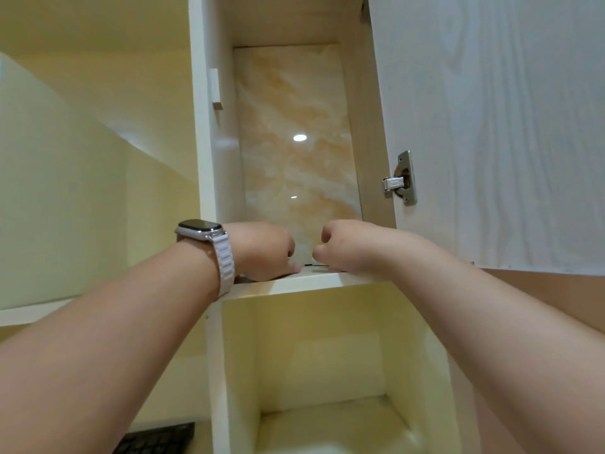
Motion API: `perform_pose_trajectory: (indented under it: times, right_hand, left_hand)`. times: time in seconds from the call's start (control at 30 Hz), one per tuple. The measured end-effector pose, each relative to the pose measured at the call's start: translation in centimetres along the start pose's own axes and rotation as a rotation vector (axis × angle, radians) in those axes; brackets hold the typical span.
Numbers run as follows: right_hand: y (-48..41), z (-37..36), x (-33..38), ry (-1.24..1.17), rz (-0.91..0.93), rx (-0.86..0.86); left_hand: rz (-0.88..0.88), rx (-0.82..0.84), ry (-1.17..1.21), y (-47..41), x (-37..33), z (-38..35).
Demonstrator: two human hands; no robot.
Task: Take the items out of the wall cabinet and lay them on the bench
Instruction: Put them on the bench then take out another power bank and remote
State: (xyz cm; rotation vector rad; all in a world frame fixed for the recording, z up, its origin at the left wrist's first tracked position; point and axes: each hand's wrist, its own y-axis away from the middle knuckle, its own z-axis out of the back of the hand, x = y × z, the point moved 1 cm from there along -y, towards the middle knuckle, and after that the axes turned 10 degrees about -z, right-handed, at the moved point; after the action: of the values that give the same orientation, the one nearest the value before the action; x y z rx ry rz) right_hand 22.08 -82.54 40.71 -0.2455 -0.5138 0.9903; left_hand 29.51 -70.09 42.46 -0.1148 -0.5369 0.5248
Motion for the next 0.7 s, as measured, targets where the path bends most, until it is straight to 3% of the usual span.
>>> perform_pose_trajectory:
  times: [0.23, 0.37, 0.47, 0.57, 0.7]
  right_hand:
    - [-1.2, 0.0, 0.5, 0.271, -0.064, 0.132]
    - [-1.6, -0.2, 0.5, 0.28, -0.084, 0.023]
    - [-1.4, -0.2, 0.2, 0.111, -0.078, -0.074]
    - [-0.3, 0.2, -0.1, -0.043, -0.02, -0.169]
    - [2.7, 0.4, -0.5, -0.067, 0.077, -0.312]
  left_hand:
    - [-0.022, -0.02, 0.05, 0.0, 0.0, 0.0]
    - [0.03, -0.052, 0.117, -0.6, -0.2, -0.2]
    - [0.103, -0.131, 0.164, -0.7, -0.3, -0.4]
    - [0.154, -0.22, 0.219, -0.3, -0.5, -0.5]
    - [0.175, -0.302, 0.279, 1.4, -1.3, 0.0]
